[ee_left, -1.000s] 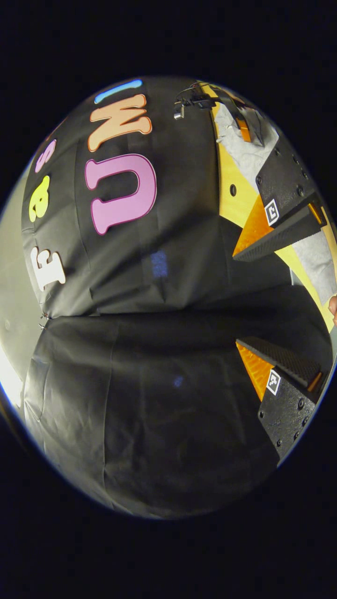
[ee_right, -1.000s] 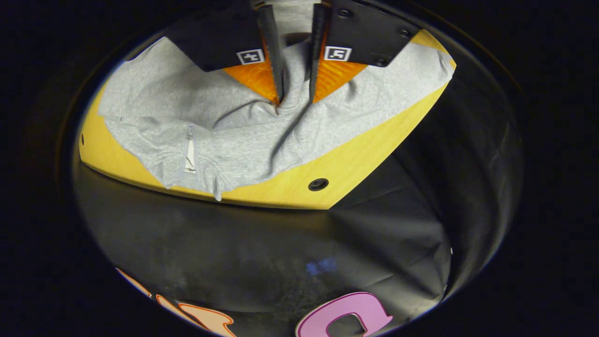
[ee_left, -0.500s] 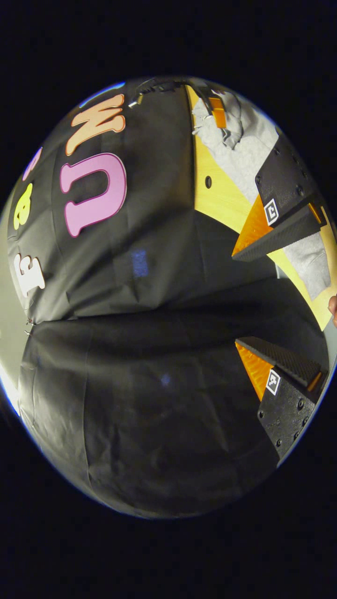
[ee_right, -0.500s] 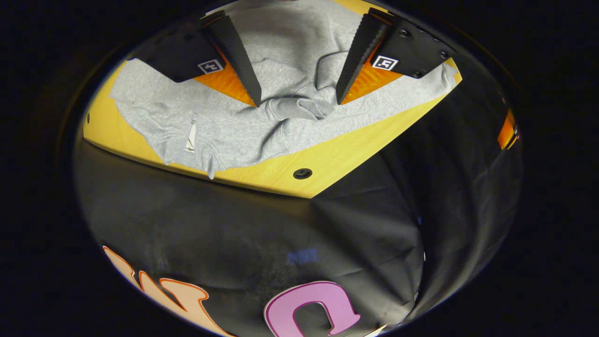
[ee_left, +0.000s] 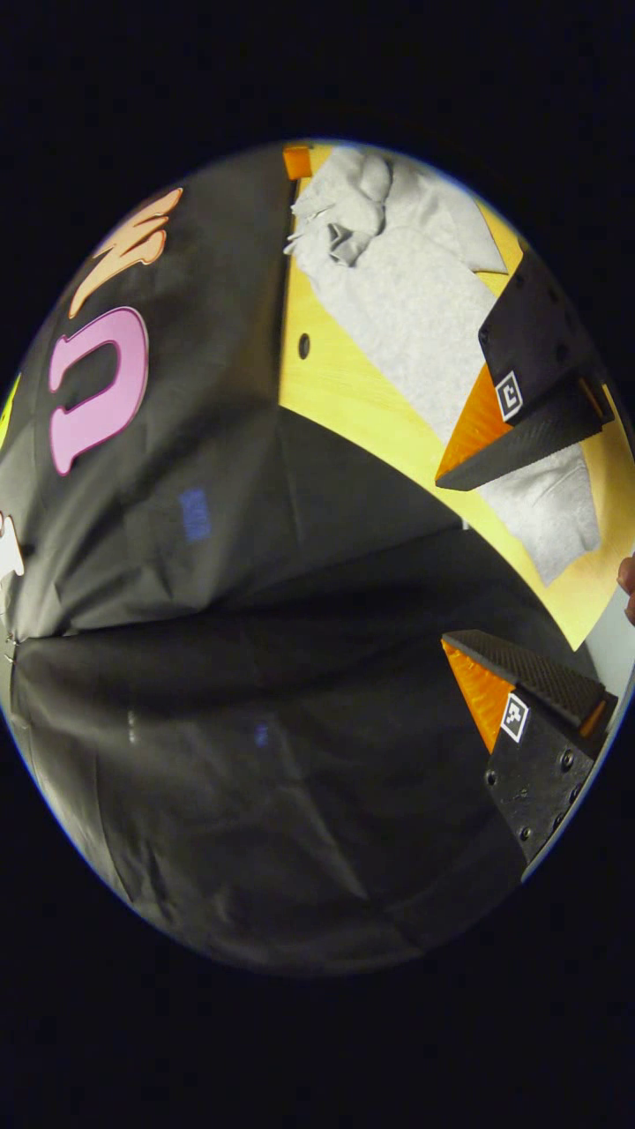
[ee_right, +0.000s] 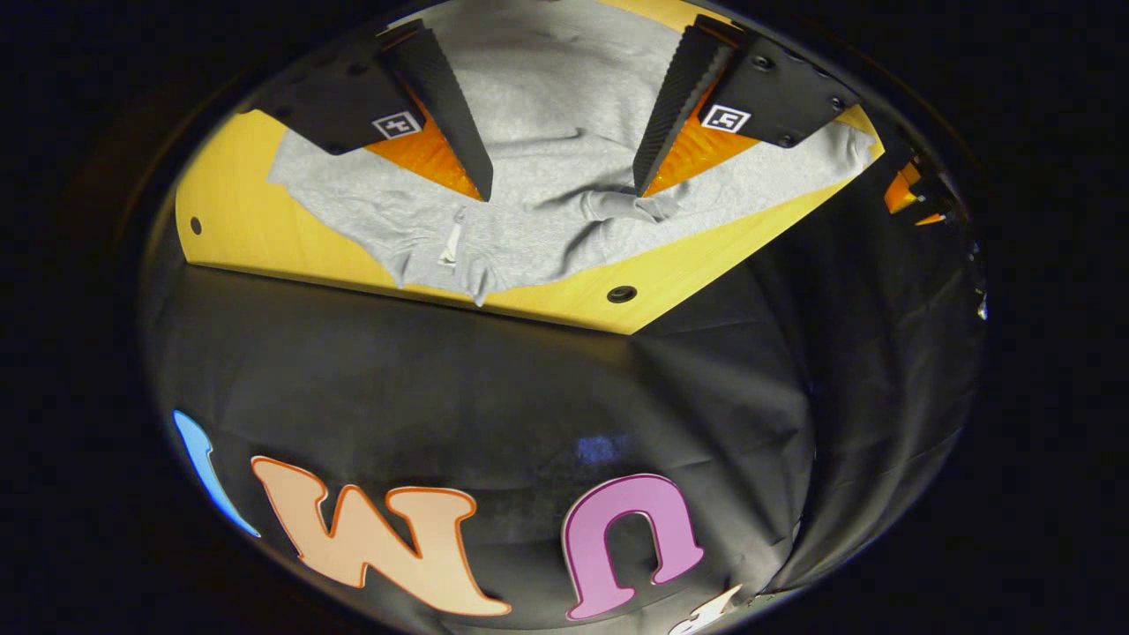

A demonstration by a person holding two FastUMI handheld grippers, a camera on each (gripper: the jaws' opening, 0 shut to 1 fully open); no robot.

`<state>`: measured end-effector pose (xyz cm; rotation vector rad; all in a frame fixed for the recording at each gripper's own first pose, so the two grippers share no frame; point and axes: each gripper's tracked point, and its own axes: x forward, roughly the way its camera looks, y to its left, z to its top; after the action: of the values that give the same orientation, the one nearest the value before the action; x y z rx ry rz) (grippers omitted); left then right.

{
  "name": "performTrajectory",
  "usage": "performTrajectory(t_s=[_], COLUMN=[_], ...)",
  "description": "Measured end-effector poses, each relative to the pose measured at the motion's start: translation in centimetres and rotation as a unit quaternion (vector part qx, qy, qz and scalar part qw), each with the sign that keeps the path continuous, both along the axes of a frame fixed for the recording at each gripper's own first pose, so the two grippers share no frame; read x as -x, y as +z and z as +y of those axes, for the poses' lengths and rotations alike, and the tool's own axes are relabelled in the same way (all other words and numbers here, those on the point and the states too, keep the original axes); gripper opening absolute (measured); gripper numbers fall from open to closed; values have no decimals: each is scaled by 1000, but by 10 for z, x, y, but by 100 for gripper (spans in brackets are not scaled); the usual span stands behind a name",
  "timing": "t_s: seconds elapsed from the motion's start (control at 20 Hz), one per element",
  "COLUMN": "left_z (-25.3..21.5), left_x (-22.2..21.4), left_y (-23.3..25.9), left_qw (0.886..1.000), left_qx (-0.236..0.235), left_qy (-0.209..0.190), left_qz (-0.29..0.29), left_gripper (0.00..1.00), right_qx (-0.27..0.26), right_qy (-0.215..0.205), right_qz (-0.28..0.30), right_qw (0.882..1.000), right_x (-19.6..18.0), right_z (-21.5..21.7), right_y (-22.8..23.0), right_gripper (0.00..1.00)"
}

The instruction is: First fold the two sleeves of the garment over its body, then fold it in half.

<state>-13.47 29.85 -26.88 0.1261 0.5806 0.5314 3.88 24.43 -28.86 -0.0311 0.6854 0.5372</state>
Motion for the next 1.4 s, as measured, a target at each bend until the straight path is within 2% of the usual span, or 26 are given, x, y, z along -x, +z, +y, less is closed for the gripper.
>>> performTrajectory(t_s=[0.05, 0.1, 0.35, 0.65, 0.75, 0.85, 1.0, 1.1, 1.35, 1.4], left_z=[-1, -2, -5, -5, -5, 1, -4, -8, -12, -14], left_x=[2, 7, 28, 30, 28, 29, 24, 27, 21, 19], left_y=[-14, -28, -70, -75, -74, -65, -66, -61, -64, -64], left_qw=[1000, 999, 994, 993, 992, 992, 987, 984, 986, 987], left_qx=[5, 14, 66, 75, 94, 107, 137, 158, 144, 136], left_qy=[5, 8, 30, 44, 42, 58, 76, 69, 50, 44], left_qz=[17, 34, 85, 85, 67, 47, 37, 47, 63, 77], left_gripper=[95, 96, 96, 92, 90, 70, 66, 61, 8, 7], right_qx=[9, 11, 25, 35, 40, 44, 44, 44, 40, 41], right_qy=[-12, -24, -79, -96, -97, -97, -97, -96, -97, -96], right_qz=[-9, -11, -9, -9, -10, -5, -2, 0, 7, 6], right_qw=[1000, 1000, 996, 995, 994, 994, 994, 994, 994, 994], right_x=[-5, -9, -18, -13, -9, -5, -1, 2, 6, 8], right_z=[-14, -28, -82, -113, -118, -121, -126, -127, -128, -129], right_y=[2, 3, 1, 5, 3, 0, 1, 0, 0, 1], right_gripper=[96, 99, 99, 97, 97, 99, 99, 99, 99, 99])
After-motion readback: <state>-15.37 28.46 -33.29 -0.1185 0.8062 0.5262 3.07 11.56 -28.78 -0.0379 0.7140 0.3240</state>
